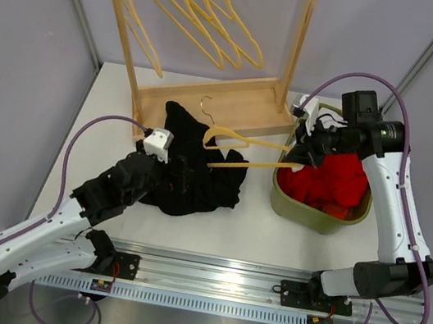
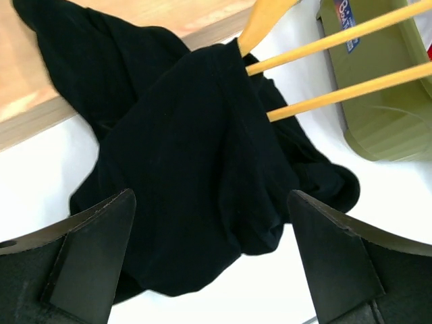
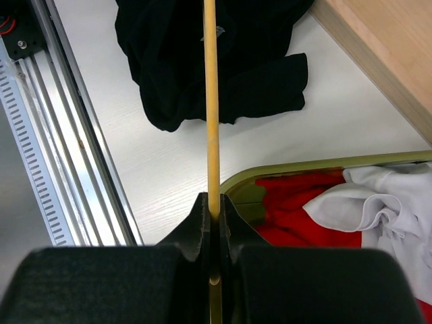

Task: Remove the t-shirt from the hanger
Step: Remove the tshirt from the hanger

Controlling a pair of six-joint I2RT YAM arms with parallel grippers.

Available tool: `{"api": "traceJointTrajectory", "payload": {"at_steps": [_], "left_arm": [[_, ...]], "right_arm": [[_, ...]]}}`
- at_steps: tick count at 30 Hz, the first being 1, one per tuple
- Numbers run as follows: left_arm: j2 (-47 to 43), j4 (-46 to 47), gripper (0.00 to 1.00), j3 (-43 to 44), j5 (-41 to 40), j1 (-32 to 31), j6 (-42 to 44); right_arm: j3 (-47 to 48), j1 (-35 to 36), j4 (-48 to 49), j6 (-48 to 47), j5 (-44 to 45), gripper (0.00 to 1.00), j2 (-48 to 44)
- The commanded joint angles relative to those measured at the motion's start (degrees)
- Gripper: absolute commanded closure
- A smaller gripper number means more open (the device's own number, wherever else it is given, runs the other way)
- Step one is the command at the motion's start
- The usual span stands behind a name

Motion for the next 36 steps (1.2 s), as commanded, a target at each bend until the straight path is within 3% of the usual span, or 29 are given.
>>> {"api": "traceJointTrajectory", "payload": {"at_steps": [1, 4, 8, 11, 13, 16, 17, 23, 30, 36], "left_arm": [[3.6, 10.6, 0.03, 0.9, 1.9, 0.3, -2.5], [5.5, 13.1, 0.02, 2.0, 2.8, 0.4, -0.8], [0.8, 14.9, 0.03, 3.5, 6.8, 0.5, 8.4], [-4.0, 9.6, 0.03, 6.7, 4.1, 0.8, 9.6], [-5.6, 3.5, 0.04, 11.9, 0.8, 1.4, 5.8], [-4.6, -1.4, 0.03, 17.4, 0.3, 1.4, -6.7], [-3.8, -2.6, 0.05, 18.5, -0.5, 1.5, -14.7], [7.2, -13.6, 0.14, 28.0, -8.1, 1.5, -37.8], [22.1, -24.8, 0.14, 41.2, -6.1, 2.0, -45.4], [26.4, -32.3, 0.20, 43.3, -8.8, 3.0, -46.3]], "right_arm": [[1.9, -0.3, -2.4, -1.8, -3.9, 1.00, -3.9], [-0.3, -0.3, -1.2, -2.5, 0.0, 1.00, -5.4], [-2.1, -0.2, -1.4, -6.7, 5.1, 1.00, -7.3], [-2.2, -0.3, -0.1, -9.0, 9.8, 1.00, -8.1], [-2.0, -0.3, 1.1, -10.7, 11.4, 1.00, -8.0], [-0.8, -0.2, 1.3, -11.8, 10.6, 1.00, -6.9], [-0.4, -0.1, 1.3, -11.7, 9.7, 1.00, -6.5], [-2.5, 5.8, 5.4, -10.5, 14.0, 1.00, -7.2], [-6.9, 11.6, 9.5, -8.9, 20.8, 1.00, -9.7], [-7.9, 11.6, 10.6, -9.0, 21.5, 1.00, -10.9]]}}
